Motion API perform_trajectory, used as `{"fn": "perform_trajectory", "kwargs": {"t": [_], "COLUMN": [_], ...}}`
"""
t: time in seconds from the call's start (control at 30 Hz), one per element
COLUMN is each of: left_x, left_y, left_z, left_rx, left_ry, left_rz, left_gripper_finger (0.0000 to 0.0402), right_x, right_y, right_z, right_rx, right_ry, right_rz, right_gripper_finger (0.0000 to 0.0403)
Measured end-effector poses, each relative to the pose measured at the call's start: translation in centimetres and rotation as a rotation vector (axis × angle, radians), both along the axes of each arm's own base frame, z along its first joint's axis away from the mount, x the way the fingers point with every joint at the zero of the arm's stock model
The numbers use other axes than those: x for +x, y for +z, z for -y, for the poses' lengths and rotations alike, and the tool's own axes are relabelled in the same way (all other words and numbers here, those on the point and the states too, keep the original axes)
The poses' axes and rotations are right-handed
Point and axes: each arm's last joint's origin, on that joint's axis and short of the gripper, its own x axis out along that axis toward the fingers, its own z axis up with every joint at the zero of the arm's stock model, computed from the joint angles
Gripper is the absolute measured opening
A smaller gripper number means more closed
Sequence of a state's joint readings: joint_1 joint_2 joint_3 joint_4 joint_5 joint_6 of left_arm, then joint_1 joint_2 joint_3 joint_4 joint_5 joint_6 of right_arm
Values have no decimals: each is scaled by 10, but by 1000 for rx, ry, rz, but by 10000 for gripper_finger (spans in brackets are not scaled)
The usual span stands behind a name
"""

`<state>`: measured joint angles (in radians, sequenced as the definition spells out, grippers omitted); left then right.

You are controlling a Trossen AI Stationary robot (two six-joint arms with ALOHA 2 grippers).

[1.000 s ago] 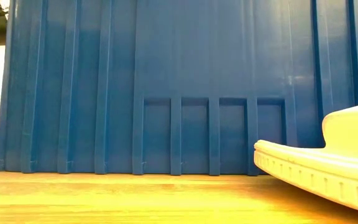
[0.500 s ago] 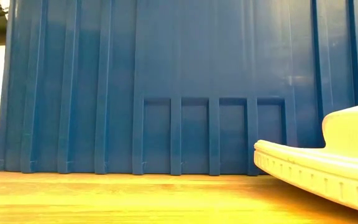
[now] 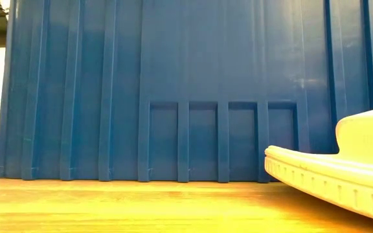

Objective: Pick and place slides into bin
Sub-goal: Put the black slides into the blue organizer bin

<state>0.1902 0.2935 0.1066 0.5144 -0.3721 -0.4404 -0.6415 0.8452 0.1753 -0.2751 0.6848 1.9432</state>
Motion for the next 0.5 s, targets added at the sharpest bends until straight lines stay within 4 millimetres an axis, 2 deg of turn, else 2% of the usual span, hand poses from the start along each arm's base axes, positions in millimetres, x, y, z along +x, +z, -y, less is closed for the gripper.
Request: {"fn": "perform_trajectory", "kwargs": {"t": [0.27, 0.37, 0.5], "left_x": [0, 0, 0], "left_y": [0, 0, 0], "left_z": [0, 0, 0], "left_rx": [0, 0, 0], "left_ry": [0, 0, 0], "left_rz": [0, 0, 0], "left_gripper_finger": [11, 11, 11], "right_x": [0, 0, 0], "right_y": [0, 0, 1], "right_z": [0, 0, 1], "right_rx": [-6, -9, -13], "right_ry": [-5, -8, -10], "right_rz": [0, 0, 2], "right_gripper_finger": [187, 162, 107]}}
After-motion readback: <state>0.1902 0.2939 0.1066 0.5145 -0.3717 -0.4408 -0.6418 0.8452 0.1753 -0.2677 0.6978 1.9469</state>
